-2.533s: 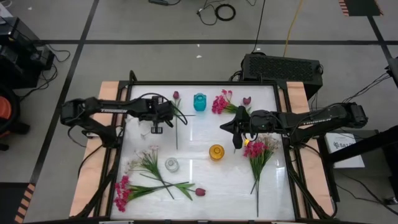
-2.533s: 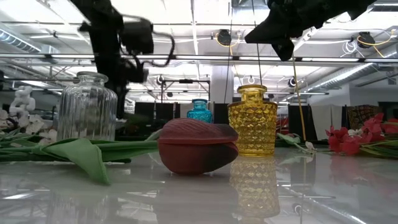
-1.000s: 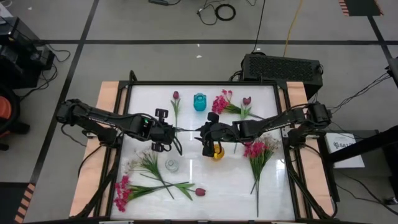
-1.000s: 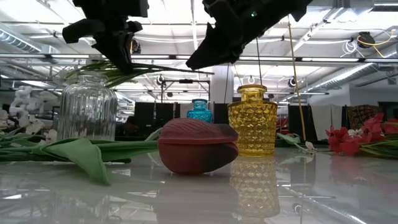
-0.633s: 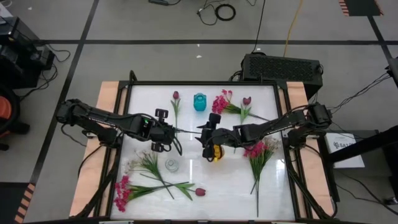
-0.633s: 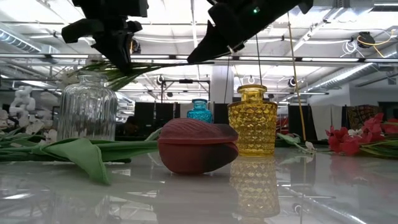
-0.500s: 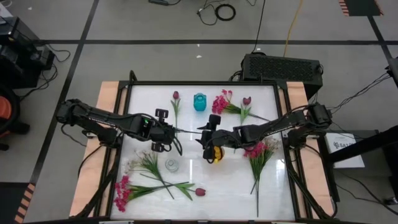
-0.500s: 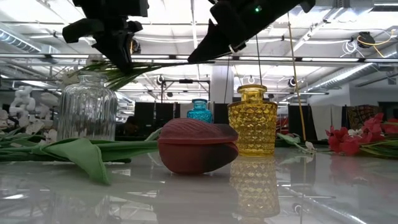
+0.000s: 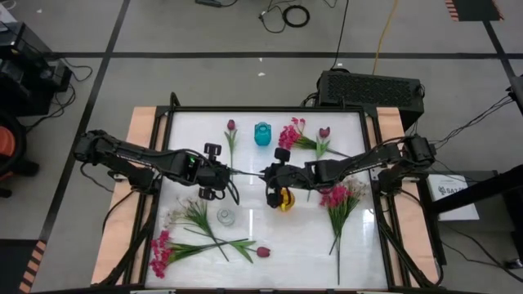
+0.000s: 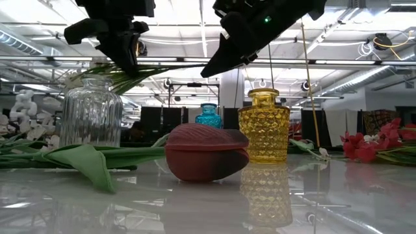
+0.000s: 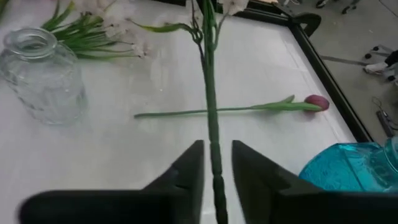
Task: Sort flowers into vase by color
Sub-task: Put the top white flowers into the blue vase
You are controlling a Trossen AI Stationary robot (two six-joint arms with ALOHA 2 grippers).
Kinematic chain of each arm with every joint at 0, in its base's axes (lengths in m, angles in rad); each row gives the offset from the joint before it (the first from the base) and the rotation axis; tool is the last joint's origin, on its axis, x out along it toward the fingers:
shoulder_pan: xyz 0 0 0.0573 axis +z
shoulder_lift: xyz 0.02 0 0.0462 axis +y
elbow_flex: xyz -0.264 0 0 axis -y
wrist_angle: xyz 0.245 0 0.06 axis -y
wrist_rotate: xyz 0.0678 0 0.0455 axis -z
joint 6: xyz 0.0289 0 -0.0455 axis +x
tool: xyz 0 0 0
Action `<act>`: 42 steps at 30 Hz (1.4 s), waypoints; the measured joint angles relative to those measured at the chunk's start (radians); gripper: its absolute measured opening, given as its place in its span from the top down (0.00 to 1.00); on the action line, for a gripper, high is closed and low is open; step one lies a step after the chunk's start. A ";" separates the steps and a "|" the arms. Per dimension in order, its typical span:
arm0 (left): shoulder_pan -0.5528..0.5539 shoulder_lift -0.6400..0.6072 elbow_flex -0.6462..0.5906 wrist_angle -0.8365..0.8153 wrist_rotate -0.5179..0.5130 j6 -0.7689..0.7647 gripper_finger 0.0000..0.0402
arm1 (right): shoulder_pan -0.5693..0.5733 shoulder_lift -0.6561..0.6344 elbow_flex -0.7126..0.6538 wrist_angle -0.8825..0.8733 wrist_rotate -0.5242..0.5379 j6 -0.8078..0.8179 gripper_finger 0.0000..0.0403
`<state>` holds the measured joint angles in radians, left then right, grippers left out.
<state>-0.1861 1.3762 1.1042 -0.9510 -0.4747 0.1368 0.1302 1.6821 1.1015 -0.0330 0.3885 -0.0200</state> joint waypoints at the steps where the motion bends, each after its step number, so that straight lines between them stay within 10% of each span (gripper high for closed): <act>1: 0.000 0.000 0.000 0.000 0.000 0.000 0.97 | 0.000 0.000 0.000 0.000 -0.001 0.000 0.89; 12: 0.000 0.000 0.000 0.018 -0.031 -0.010 0.94 | 0.000 0.000 0.000 -0.008 -0.021 0.003 0.99; 28: -0.022 -0.009 0.009 0.019 -0.190 -0.030 0.59 | -0.026 -0.001 0.000 -0.045 -0.056 0.050 1.00; 42: -0.077 -0.160 0.065 0.049 -0.188 -0.398 0.32 | -0.054 -0.049 0.000 -0.121 -0.054 0.102 1.00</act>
<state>-0.2628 1.2167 1.1690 -0.9020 -0.6624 -0.2611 0.0766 1.6330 1.1011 -0.1538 0.3346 0.0815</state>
